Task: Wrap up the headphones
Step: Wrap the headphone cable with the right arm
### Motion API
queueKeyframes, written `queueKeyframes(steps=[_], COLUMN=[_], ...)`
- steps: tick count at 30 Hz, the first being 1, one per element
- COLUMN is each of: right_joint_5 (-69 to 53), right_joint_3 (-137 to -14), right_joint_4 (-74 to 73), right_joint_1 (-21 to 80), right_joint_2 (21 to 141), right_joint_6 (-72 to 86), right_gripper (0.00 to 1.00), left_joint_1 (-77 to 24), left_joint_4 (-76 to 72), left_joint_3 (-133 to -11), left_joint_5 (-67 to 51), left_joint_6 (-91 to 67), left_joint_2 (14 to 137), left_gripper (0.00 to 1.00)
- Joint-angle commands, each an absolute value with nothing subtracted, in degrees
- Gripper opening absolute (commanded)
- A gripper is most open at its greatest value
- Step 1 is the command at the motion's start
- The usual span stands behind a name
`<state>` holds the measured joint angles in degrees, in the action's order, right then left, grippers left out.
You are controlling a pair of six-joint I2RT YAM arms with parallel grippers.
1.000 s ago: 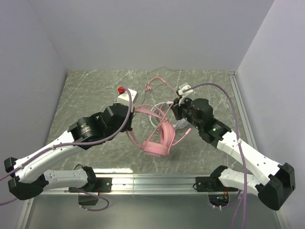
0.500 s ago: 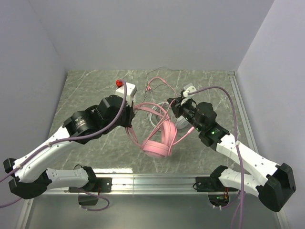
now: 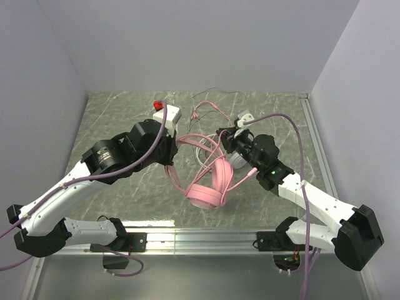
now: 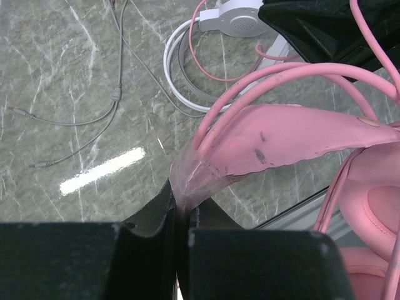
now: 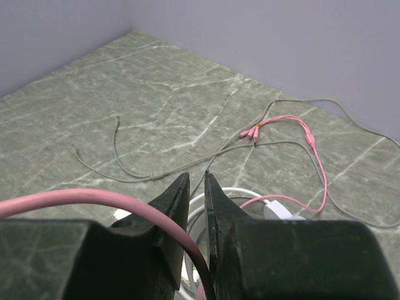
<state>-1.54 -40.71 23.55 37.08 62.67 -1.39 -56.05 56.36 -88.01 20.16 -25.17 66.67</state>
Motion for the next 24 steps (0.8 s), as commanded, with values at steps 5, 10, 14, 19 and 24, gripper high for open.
queueKeyframes(steps=[5,10,14,19,24], right_joint_5=[-2.7,-3.0,-3.1,-3.5,-3.6], right_joint_3=[-39.2,-38.8,-38.8,-38.8,-39.4], right_joint_4=[31.0,33.1,34.3,36.9,39.4], right_joint_1=[36.6,36.7,36.6,36.6,36.4], right_joint_2=[64.2,66.3,68.0,71.2,74.7], right_joint_6=[-0.4,-0.2,-0.1,-0.1,-0.4], right_gripper=[0.22,0.21,0.18,0.18,0.15], left_joint_1=[-55.6,-55.3,-54.8,-54.3,-54.0], left_joint_4=[54.1,54.5,55.0,55.4,55.8], left_joint_3=[-94.6,-96.8,-98.4,-101.4,-103.8], left_joint_5=[17.2,16.9,16.3,14.8,13.9], left_joint_6=[-29.1,-28.9,-29.0,-28.9,-28.8], left_joint_2=[66.6,67.5,68.5,69.9,70.9], left_gripper=[0.0,0.0,0.0,0.0,0.0])
